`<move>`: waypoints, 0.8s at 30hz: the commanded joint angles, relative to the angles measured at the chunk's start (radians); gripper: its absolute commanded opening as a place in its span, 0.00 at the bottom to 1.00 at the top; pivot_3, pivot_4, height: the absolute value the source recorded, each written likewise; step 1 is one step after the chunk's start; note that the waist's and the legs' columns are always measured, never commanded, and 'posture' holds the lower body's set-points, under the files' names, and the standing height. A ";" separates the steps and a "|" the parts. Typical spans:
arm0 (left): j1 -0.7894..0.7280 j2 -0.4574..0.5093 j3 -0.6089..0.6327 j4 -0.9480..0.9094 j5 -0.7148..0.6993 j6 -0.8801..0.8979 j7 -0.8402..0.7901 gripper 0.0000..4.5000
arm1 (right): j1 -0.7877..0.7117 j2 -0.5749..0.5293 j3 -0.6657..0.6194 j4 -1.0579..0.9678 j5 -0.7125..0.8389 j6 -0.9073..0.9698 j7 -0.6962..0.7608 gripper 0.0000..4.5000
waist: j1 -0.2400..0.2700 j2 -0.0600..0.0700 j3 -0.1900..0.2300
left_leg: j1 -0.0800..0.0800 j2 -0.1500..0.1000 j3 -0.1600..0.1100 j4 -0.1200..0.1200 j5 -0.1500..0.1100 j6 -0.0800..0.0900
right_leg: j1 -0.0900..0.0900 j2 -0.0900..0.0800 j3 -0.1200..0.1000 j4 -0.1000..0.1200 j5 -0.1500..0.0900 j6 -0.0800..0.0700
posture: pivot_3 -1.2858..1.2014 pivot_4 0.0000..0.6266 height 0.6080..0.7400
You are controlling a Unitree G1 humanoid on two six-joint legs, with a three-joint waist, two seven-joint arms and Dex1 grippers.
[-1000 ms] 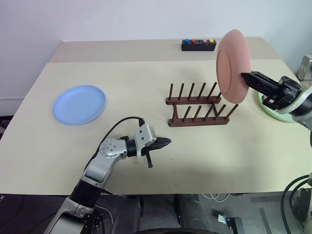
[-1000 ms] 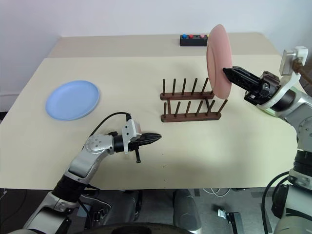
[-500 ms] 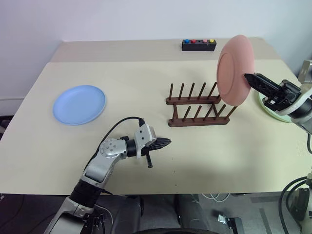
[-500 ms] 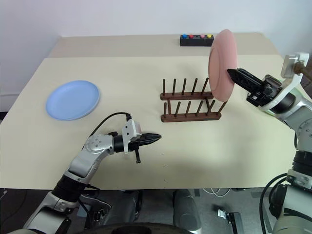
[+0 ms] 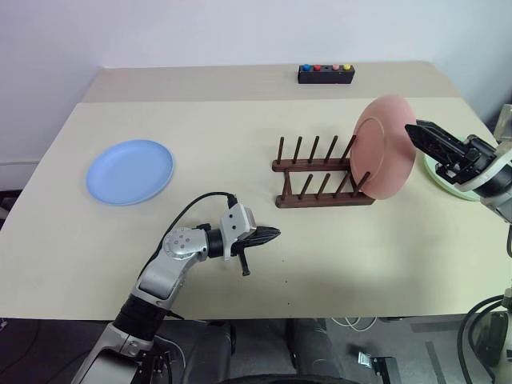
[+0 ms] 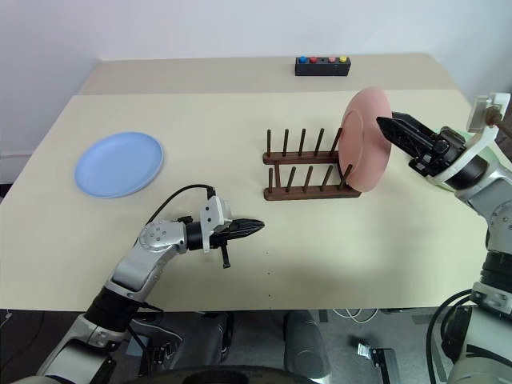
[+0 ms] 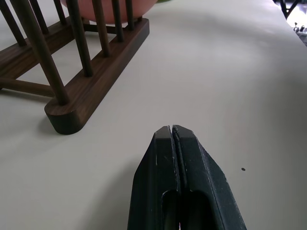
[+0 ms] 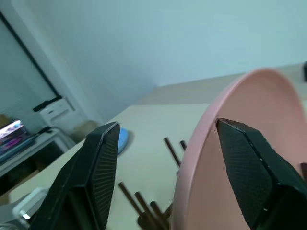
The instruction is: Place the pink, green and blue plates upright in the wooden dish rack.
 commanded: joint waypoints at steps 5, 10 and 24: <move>0.005 0.001 0.001 -0.043 -0.012 -0.001 -0.004 0.00 | 0.015 -0.048 -0.126 -0.003 -0.084 -0.140 -0.080 0.74 | 0.000 0.000 0.000 | 0.000 0.000 0.000 0.000 0.000 0.000 | 0.000 0.000 0.000 0.000 0.000 0.000 | 0.52 0.24 1.00; 0.008 0.003 0.003 -0.052 -0.013 0.001 -0.004 0.00 | 0.139 -0.129 -0.068 0.099 -0.397 -0.405 -0.161 0.74 | 0.003 0.000 0.000 | 0.000 0.000 0.000 0.000 0.000 0.000 | 0.000 0.000 0.000 0.000 0.000 0.000 | 0.52 0.24 1.00; -0.008 0.001 -0.004 -0.043 -0.009 0.005 -0.016 0.00 | 0.056 -0.181 0.357 0.574 -0.991 -0.901 -0.327 0.74 | -0.029 0.005 -0.001 | 0.002 0.000 0.004 0.000 0.000 0.000 | 0.000 0.000 0.003 0.001 0.000 0.000 | 0.52 0.24 1.00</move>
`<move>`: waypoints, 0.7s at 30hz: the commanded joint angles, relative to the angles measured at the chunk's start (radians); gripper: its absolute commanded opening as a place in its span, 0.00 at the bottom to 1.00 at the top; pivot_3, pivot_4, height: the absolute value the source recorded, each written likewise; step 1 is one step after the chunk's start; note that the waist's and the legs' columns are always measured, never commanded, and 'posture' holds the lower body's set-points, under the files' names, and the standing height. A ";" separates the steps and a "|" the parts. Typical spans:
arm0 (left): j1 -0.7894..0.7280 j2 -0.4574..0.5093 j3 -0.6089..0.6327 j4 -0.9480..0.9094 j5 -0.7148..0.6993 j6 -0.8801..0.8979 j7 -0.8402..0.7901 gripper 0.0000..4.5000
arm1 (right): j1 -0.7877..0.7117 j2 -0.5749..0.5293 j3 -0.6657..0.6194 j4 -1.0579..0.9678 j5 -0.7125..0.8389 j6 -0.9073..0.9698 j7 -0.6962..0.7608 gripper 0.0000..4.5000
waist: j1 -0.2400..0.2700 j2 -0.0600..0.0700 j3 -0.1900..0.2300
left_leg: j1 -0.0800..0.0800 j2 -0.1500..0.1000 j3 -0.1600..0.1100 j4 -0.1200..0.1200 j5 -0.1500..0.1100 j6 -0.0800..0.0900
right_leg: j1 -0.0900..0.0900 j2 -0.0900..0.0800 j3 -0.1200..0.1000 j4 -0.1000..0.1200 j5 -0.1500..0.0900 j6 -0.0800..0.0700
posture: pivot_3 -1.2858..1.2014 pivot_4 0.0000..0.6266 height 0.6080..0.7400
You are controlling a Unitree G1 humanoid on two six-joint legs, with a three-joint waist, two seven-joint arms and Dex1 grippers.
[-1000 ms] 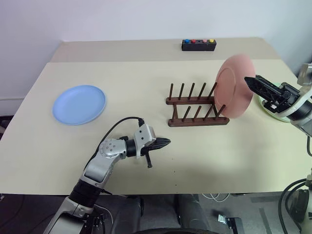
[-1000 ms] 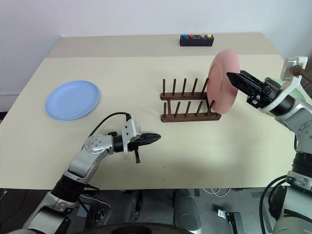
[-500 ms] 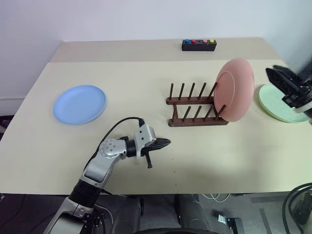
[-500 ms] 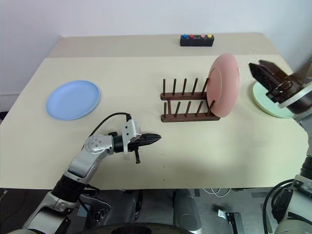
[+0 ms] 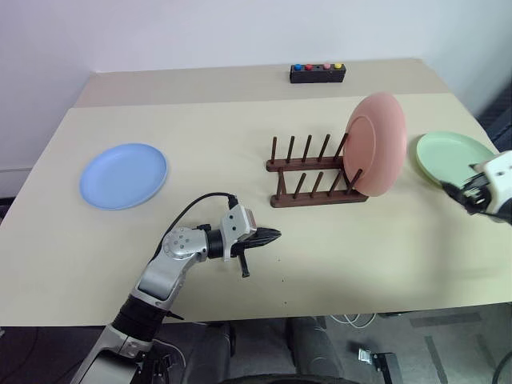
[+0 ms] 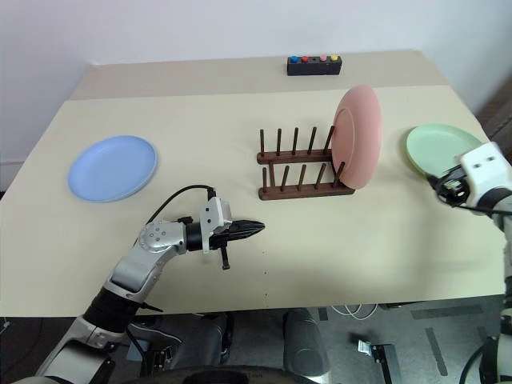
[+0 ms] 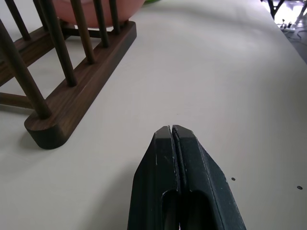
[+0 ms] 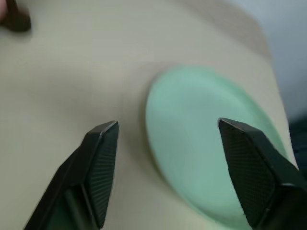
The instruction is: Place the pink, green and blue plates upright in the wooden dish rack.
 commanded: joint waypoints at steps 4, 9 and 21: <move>-0.005 -0.003 -0.001 -0.031 -0.006 0.001 0.002 0.00 | -0.182 0.002 0.138 0.319 -0.177 -0.190 -0.101 0.74 | -0.003 0.000 0.000 | 0.000 0.000 0.000 0.000 0.000 0.000 | 0.000 0.000 0.001 0.000 0.000 0.000 | 0.52 0.24 1.00; 0.007 0.001 0.004 -0.044 -0.008 0.007 0.009 0.00 | -0.269 0.010 0.189 0.473 -0.231 -0.264 -0.155 0.46 | 0.000 0.000 0.001 | 0.000 0.000 0.001 0.000 0.000 0.000 | 0.000 0.000 0.001 0.000 0.000 0.000 | 0.52 0.24 1.00; 0.008 0.007 0.006 -0.049 -0.012 0.013 0.007 0.00 | -0.242 -0.025 0.201 0.466 -0.261 -0.397 -0.251 0.01 | -0.002 0.000 0.000 | 0.000 0.000 0.001 0.000 0.000 0.000 | 0.000 0.000 0.001 0.000 0.000 0.000 | 0.52 0.24 1.00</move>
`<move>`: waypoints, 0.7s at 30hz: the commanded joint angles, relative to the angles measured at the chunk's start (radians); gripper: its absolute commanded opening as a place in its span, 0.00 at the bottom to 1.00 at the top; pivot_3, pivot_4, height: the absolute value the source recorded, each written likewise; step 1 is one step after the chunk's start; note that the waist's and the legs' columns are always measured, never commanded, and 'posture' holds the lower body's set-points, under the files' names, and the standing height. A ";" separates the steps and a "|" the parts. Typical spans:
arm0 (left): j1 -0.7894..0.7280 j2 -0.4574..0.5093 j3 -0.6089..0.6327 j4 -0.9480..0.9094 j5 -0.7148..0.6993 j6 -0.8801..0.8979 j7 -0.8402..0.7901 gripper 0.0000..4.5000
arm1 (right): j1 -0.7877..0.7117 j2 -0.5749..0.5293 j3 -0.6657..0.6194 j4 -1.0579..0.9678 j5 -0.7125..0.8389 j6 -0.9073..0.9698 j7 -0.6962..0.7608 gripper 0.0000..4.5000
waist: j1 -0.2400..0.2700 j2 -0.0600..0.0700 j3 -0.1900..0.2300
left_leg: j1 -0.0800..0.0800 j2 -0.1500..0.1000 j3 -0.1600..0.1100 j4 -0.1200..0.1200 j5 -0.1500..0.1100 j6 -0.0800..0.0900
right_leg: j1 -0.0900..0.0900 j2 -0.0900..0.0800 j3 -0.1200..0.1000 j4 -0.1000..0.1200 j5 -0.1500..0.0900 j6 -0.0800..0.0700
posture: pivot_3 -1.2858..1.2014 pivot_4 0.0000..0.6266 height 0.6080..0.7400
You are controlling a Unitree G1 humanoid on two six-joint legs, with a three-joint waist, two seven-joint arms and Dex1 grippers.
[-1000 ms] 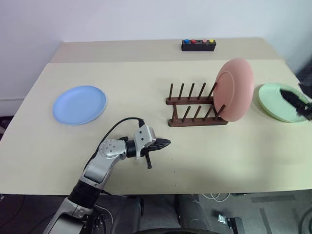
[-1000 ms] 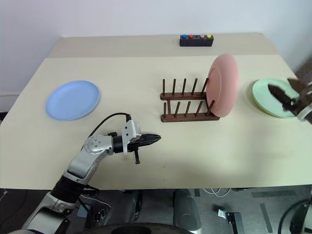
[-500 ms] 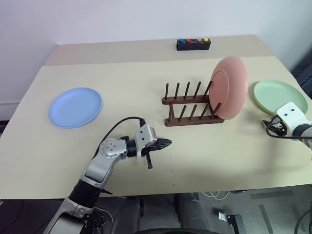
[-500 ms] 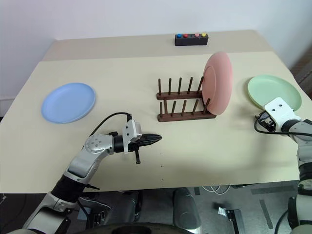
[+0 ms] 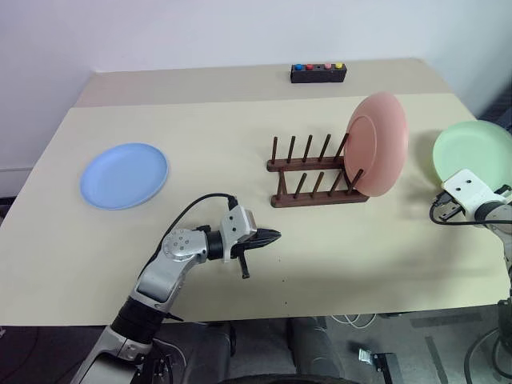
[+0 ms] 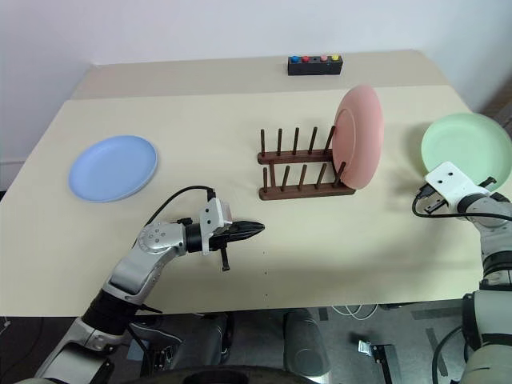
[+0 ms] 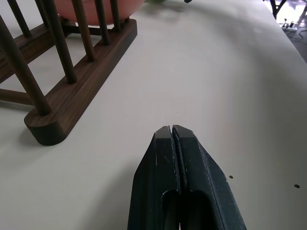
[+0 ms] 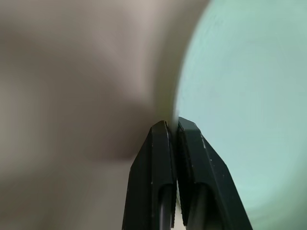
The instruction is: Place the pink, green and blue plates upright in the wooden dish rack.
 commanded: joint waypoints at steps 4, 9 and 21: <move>-0.007 0.009 0.010 -0.025 -0.016 -0.005 -0.010 0.00 | 0.064 -0.101 -0.071 -0.238 0.015 -0.105 -0.078 0.01 | 0.000 0.002 0.000 | 0.000 0.000 0.000 0.000 0.000 0.000 | 0.000 0.000 0.001 0.000 0.000 0.000 | 0.52 0.24 1.00; -0.009 0.016 0.031 -0.036 -0.024 -0.002 -0.003 0.00 | 0.106 -0.132 -0.190 -0.626 0.127 -0.015 -0.017 0.01 | -0.004 0.004 0.000 | 0.001 0.000 0.000 0.000 0.000 0.000 | 0.000 0.000 0.001 0.001 0.000 0.000 | 0.52 0.24 1.00; 0.016 0.065 0.136 -0.115 -0.080 0.031 0.033 0.00 | -0.037 -0.014 -0.180 -1.309 0.637 0.414 0.298 0.01 | 0.002 0.002 0.001 | 0.000 0.000 -0.001 0.000 0.000 0.000 | 0.000 0.000 0.000 0.001 0.000 0.000 | 0.52 0.24 1.00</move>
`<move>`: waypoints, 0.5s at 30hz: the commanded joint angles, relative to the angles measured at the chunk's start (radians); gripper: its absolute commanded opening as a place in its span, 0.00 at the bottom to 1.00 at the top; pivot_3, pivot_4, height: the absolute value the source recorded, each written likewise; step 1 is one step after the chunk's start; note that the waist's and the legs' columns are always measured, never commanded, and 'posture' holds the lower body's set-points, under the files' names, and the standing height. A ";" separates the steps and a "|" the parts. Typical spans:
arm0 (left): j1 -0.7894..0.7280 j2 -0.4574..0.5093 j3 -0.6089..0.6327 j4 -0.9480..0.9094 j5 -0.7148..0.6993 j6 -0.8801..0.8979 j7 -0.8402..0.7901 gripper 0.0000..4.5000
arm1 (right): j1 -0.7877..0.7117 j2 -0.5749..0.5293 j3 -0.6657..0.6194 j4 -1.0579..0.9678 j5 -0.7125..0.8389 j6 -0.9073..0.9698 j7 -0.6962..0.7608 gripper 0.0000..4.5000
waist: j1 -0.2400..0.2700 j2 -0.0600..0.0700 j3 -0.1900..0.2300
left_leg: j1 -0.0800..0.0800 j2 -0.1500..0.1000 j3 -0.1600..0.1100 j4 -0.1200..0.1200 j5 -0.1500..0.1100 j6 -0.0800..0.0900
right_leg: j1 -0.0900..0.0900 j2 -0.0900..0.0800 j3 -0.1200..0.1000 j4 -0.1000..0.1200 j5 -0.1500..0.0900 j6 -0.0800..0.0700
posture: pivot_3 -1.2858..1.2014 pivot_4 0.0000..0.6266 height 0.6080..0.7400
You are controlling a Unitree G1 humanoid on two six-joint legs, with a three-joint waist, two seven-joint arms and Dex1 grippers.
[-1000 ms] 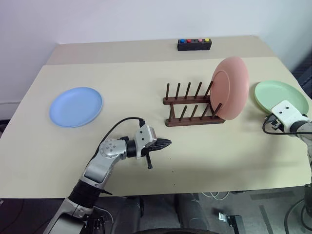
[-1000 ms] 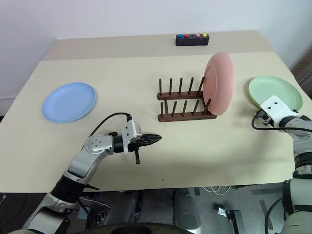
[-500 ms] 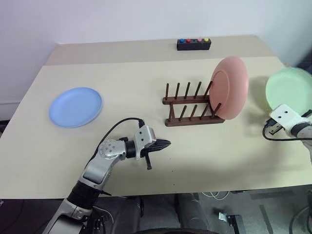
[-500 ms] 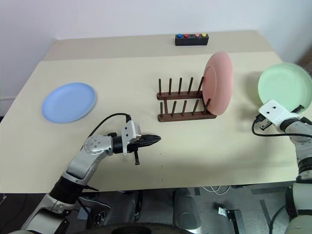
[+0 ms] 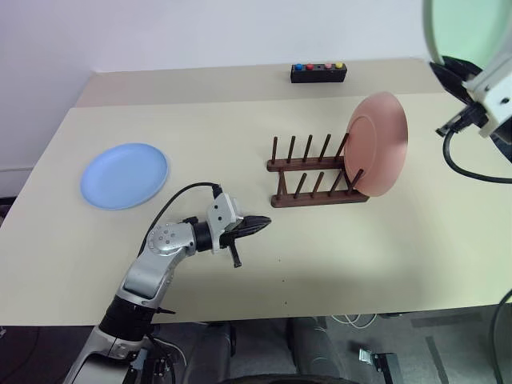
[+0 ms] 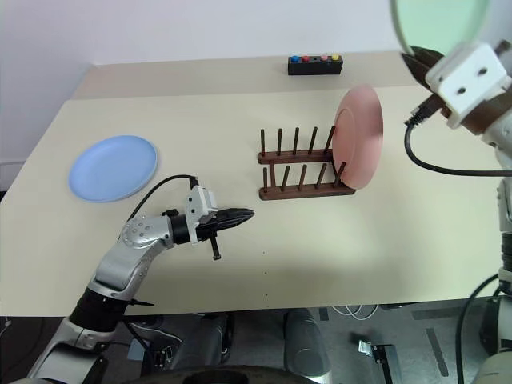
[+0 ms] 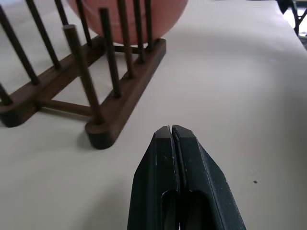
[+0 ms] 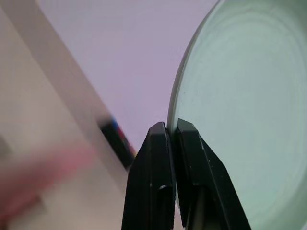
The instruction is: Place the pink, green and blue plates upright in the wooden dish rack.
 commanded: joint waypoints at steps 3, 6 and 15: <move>0.035 0.037 0.057 -0.069 -0.022 0.006 0.020 0.00 | -0.057 0.069 0.011 -0.200 0.225 0.175 0.092 0.01 | 0.001 -0.001 0.001 | 0.000 0.000 0.000 0.000 0.000 0.000 | 0.000 0.000 0.000 0.000 0.000 0.000 | 0.52 0.24 1.00; 0.060 0.052 0.069 -0.088 -0.026 0.013 0.028 0.00 | -0.045 0.135 0.027 -0.286 0.391 0.302 0.111 0.01 | 0.005 -0.002 0.001 | -0.001 0.000 0.000 0.000 0.000 0.000 | 0.000 0.000 0.000 0.000 0.000 0.000 | 0.52 0.24 1.00; 0.095 0.078 0.080 -0.125 -0.040 0.033 0.035 0.00 | 0.056 0.250 -0.018 -0.262 0.638 0.557 0.112 0.01 | 0.017 -0.002 0.001 | -0.001 0.000 -0.001 0.001 0.000 0.000 | -0.001 0.000 -0.001 0.000 0.000 0.000 | 0.52 0.24 1.00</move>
